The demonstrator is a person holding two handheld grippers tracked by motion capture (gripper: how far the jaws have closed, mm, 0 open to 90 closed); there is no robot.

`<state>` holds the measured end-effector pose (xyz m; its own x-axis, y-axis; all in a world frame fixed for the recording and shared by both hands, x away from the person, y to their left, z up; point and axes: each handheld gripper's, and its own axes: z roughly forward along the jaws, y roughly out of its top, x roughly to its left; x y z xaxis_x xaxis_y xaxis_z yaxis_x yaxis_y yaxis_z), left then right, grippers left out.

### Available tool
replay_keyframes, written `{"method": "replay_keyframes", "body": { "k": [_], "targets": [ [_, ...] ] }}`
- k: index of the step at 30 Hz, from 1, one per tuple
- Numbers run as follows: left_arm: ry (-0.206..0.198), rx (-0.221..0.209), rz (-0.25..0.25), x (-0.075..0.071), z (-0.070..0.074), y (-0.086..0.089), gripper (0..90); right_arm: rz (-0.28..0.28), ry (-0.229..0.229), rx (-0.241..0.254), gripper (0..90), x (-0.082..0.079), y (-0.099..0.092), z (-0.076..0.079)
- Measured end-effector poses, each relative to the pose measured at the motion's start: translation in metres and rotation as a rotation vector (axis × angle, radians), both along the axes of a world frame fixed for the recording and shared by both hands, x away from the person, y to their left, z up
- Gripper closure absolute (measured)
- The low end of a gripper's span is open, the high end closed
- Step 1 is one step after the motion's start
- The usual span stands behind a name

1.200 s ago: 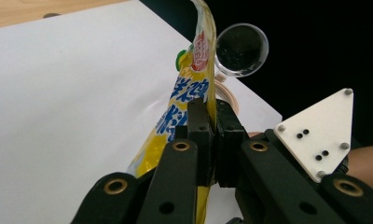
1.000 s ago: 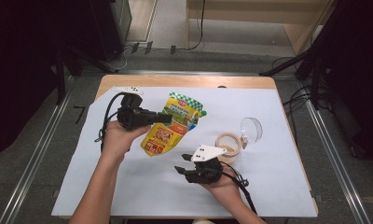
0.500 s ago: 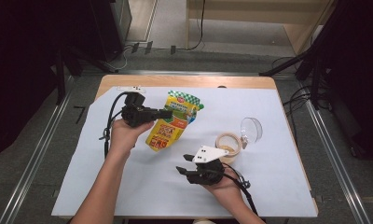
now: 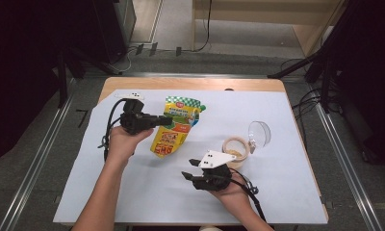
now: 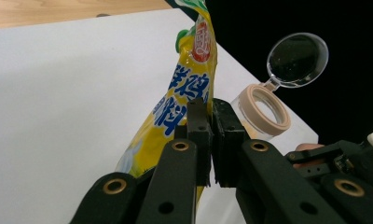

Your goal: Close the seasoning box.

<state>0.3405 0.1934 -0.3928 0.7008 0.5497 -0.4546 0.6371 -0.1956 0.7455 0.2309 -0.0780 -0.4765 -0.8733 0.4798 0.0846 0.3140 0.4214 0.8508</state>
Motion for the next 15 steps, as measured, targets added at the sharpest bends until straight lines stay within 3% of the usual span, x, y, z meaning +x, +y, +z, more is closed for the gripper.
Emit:
{"method": "replay_keyframes", "body": {
  "k": [15],
  "targets": [
    [-0.004,0.016,-0.01,-0.015,0.001,0.015,83.8,0.016,-0.006,-0.004,52.9,0.001,0.004,0.001]
  ]
}}
